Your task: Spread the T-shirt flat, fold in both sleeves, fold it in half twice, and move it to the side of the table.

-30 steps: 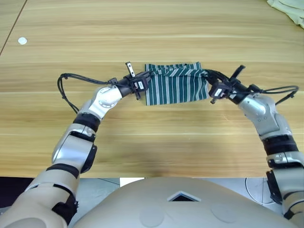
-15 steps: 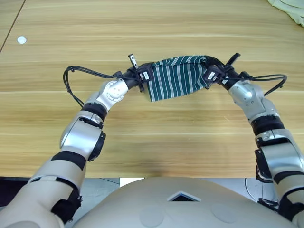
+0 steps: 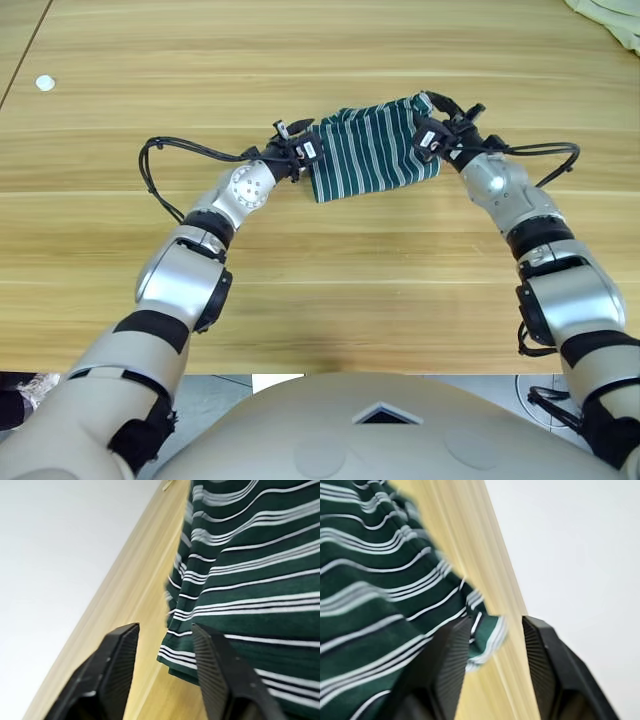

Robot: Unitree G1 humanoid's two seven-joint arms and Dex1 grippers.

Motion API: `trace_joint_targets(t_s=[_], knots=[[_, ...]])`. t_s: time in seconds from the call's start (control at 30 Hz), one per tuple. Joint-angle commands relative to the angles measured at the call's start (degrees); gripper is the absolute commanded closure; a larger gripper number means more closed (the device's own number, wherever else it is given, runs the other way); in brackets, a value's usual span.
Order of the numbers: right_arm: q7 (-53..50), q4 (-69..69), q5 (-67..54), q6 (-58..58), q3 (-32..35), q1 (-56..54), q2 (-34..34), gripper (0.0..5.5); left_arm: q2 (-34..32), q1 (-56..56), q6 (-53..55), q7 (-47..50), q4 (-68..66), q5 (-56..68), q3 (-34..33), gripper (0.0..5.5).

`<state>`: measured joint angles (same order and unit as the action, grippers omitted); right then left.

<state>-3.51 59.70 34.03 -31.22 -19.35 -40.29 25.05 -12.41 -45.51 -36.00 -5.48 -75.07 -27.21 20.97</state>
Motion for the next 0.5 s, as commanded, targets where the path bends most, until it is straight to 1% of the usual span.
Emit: trace_joint_targets(t_s=[0.03,0.13,0.23,0.3,0.33,0.37,0.4,0.43,0.5], knots=[[-2.2,3.8,1.1,1.8,-1.2,-3.9,-1.5,2.82,0.3,0.3,0.0,0.3,-0.1,1.2,-1.4,2.82],[-5.2,7.8,1.2,4.1,-1.3,-6.6,-2.6,2.26,0.1,1.6,-2.0,0.9,1.0,2.9,-3.4,2.29],[-6.8,9.5,-2.5,3.0,1.5,-6.9,-3.7,2.23,-1.6,4.9,-2.8,1.7,1.5,4.9,-5.6,1.87],[-1.6,5.3,-11.3,-2.9,6.3,-3.2,-7.0,2.23,-2.9,8.6,-2.8,1.9,1.5,7.0,-7.9,1.54],[2.6,2.6,-16.3,-5.0,8.3,-1.0,-9.3,2.23,-3.3,10.5,-2.7,1.8,1.6,8.3,-9.2,1.35],[8.5,0.1,-21.3,-5.4,9.4,1.2,-12.3,2.23,-3.9,12.6,-2.8,2.0,1.8,9.9,-10.8,1.28],[12.3,-1.0,-24.0,-5.2,9.7,2.4,-14.5,2.23,-4.2,14.3,-3.0,1.9,2.2,11.6,-12.4,1.04],[14.9,-0.2,-24.9,-3.6,9.6,2.6,-16.0,2.23,-4.2,15.8,-3.3,1.5,2.7,13.9,-14.4,0.92],[17.7,3.7,-25.5,0.9,10.4,1.4,-16.8,2.23,-3.3,17.3,-3.5,1.5,3.4,17.7,-17.8,0.56]])
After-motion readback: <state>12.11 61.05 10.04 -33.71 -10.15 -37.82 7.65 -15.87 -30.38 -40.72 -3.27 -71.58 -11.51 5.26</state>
